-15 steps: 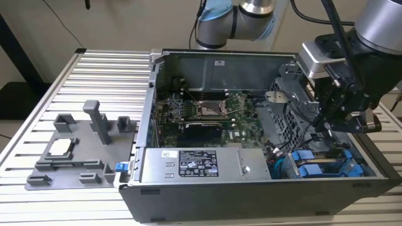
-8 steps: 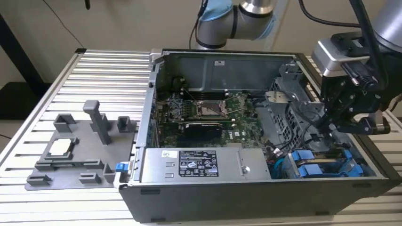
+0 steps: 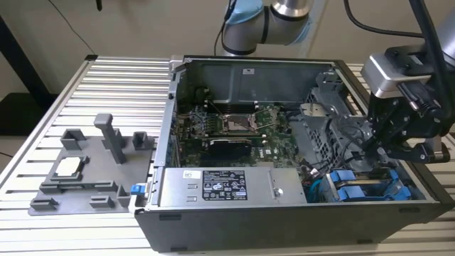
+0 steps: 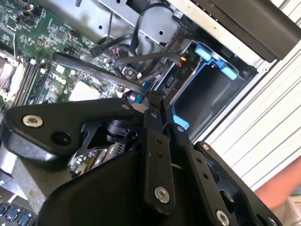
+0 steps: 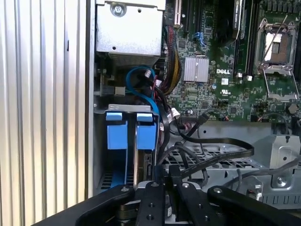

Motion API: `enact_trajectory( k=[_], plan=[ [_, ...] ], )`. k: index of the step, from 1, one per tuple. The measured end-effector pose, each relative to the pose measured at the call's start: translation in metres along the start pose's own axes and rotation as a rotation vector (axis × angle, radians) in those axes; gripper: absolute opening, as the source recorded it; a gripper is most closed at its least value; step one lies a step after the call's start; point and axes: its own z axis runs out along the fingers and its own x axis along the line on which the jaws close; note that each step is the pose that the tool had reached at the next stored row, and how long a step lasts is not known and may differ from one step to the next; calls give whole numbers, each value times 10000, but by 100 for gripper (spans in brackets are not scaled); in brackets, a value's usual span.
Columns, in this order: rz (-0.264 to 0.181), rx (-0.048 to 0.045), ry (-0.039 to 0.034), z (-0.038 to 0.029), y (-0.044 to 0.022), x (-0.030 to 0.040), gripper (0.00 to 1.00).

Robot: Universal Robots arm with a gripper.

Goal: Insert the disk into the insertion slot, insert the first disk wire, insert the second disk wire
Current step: 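Insert the second disk wire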

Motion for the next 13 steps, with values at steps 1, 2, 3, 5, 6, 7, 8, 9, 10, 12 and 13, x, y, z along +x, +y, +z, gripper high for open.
enact_trajectory(
  k=[1,2,3,5,6,7,8,9,10,12,13],
  plan=[
    [2,0,-12,10,-1,12,16],
    [3,1,-27,20,-4,22,16],
    [7,2,-38,30,-6,29,16],
    [26,4,-48,41,-12,41,16],
    [40,6,-50,47,-15,46,16],
    [61,9,-49,50,-16,47,16],
    [89,12,-46,52,-17,47,16],
    [92,12,-45,51,-17,47,16],
    [95,13,-45,52,-17,47,16],
    [102,14,-47,53,-18,47,16],
    [102,15,-45,53,-18,48,16]
  ],
)
